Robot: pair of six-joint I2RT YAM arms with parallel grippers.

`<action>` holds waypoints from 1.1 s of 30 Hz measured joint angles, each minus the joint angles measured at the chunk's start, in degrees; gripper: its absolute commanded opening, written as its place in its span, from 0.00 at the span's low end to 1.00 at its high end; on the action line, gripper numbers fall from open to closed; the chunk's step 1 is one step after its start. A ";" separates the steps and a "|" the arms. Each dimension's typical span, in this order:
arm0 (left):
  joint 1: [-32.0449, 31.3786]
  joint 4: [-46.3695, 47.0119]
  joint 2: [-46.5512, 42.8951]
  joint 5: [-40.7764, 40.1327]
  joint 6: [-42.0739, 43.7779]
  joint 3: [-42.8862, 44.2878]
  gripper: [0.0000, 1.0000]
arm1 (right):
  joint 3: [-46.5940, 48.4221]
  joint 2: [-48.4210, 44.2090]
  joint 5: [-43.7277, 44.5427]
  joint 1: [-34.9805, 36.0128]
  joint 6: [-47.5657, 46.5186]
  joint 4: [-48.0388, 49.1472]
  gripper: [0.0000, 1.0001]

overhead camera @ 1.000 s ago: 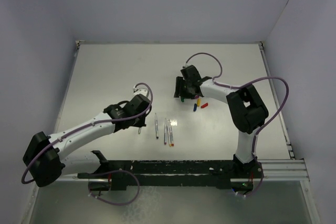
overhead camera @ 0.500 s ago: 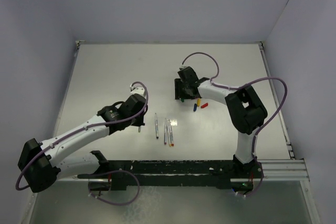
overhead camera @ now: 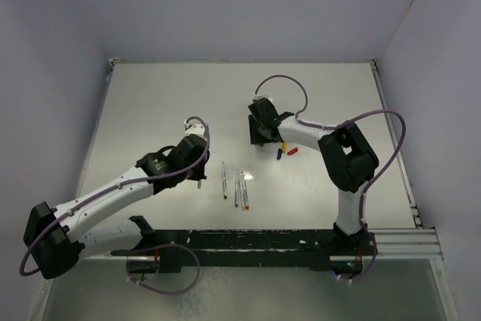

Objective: Insert the pens into the pen caps

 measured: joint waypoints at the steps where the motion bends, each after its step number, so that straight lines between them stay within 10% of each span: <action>1: 0.00 -0.02 -0.04 -0.02 0.00 0.00 0.00 | 0.11 0.09 0.31 0.13 -0.11 -0.17 0.46; 14: 0.02 -0.15 -1.03 -0.46 -0.04 0.02 0.00 | 1.66 1.81 3.61 1.40 -1.01 -1.86 0.35; 19: 0.02 -0.33 -1.03 -0.63 -0.02 0.00 0.00 | 1.73 2.23 3.61 1.92 -1.36 -1.55 0.00; 33: 0.02 -0.42 -1.03 -1.29 0.00 -0.11 0.00 | 1.64 1.60 3.41 2.21 -2.71 -1.42 0.00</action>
